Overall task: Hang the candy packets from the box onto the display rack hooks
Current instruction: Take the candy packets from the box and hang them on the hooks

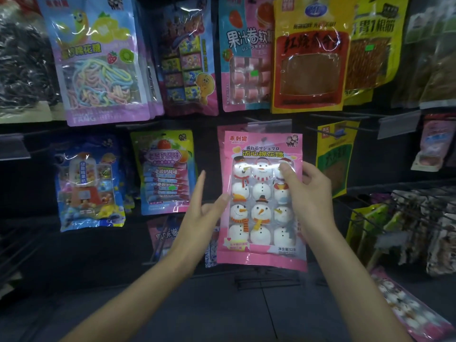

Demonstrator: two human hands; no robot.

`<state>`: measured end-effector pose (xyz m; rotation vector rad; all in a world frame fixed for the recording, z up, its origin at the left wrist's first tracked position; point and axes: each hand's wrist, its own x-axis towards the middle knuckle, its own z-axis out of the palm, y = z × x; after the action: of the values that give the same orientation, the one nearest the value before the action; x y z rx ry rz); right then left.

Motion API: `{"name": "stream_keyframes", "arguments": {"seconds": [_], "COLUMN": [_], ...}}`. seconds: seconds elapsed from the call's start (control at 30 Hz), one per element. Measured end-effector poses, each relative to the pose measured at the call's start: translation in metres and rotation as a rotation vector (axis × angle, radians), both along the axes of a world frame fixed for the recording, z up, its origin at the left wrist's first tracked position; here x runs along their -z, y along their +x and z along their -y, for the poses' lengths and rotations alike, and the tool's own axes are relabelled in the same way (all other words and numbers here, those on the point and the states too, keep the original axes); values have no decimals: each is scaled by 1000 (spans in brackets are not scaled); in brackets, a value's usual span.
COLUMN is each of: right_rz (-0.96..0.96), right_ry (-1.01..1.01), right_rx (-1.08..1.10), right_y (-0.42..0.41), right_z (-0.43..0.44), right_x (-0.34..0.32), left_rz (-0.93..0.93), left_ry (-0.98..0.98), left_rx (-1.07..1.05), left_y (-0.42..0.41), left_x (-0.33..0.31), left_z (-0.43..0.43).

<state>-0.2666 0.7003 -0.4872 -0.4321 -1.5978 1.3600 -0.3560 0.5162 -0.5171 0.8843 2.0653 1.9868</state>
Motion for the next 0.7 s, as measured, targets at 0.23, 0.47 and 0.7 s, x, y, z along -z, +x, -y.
{"name": "stream_keyframes", "arguments": {"seconds": [0.23,0.47,0.7], "right_rz": [48,197,274], "right_ry": [-42,48,171], "right_rx": [16,33,109], "right_y": [3,29,33], "right_z": [8,27,37], "right_x": [6,26,43], "left_rz": [-14,-14,-10], "left_ry": [141,189,225], "left_rx": [90,22,19], "left_y": [7,2,8], "left_x": [27,41,44], "left_z": [-7,-15,-16]}}
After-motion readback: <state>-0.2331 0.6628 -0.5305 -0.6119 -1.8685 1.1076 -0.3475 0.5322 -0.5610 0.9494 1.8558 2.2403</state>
